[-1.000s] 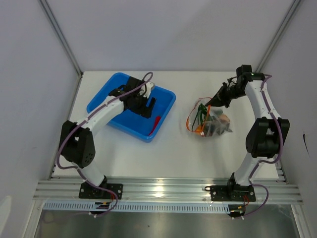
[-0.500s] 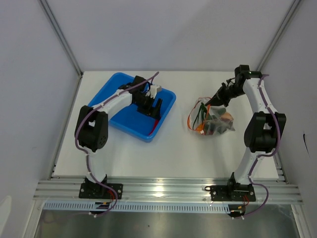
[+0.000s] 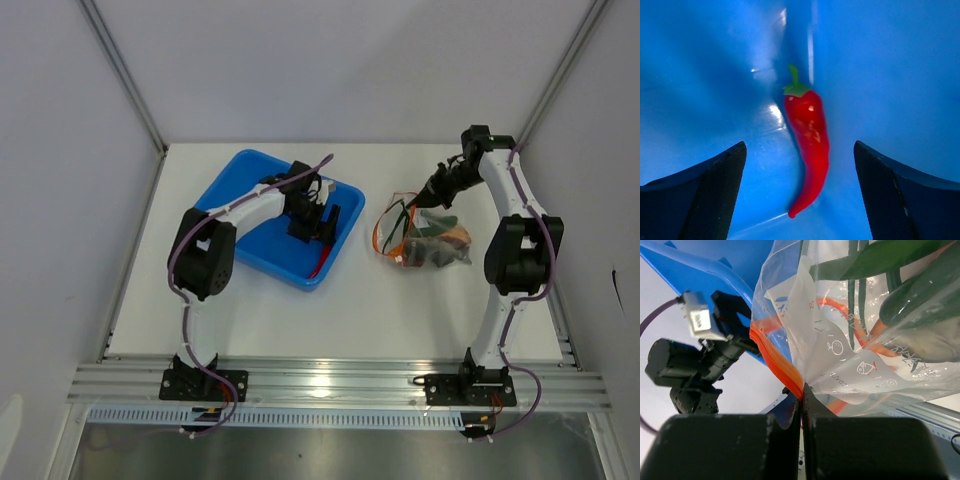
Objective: Place the food in the zip-top bag and seal the zipper
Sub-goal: Pick up the fake vegetable from the bin.
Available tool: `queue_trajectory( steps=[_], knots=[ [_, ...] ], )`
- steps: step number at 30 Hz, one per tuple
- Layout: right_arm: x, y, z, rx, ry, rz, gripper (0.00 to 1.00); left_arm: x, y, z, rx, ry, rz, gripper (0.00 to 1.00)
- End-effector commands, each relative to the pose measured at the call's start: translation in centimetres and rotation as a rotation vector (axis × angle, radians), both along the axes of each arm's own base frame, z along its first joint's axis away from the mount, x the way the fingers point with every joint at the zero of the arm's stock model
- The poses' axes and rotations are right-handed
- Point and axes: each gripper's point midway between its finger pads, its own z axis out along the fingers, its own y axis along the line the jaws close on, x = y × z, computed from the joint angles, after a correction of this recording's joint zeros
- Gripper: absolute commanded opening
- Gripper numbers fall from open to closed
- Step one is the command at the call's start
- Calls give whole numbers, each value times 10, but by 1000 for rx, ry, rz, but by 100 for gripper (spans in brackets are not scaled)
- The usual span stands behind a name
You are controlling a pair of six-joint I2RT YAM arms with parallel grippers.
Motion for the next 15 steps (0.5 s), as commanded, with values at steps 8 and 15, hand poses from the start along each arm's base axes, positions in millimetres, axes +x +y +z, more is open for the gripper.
queue_trajectory(
  steps=[8, 15],
  knots=[
    [5, 19, 11, 16, 2, 11, 0, -3, 30, -37, 183, 48, 103, 82],
    [7, 19, 14, 16, -11, 20, 0, -3, 35, -48, 224, 56, 119, 73]
  ],
)
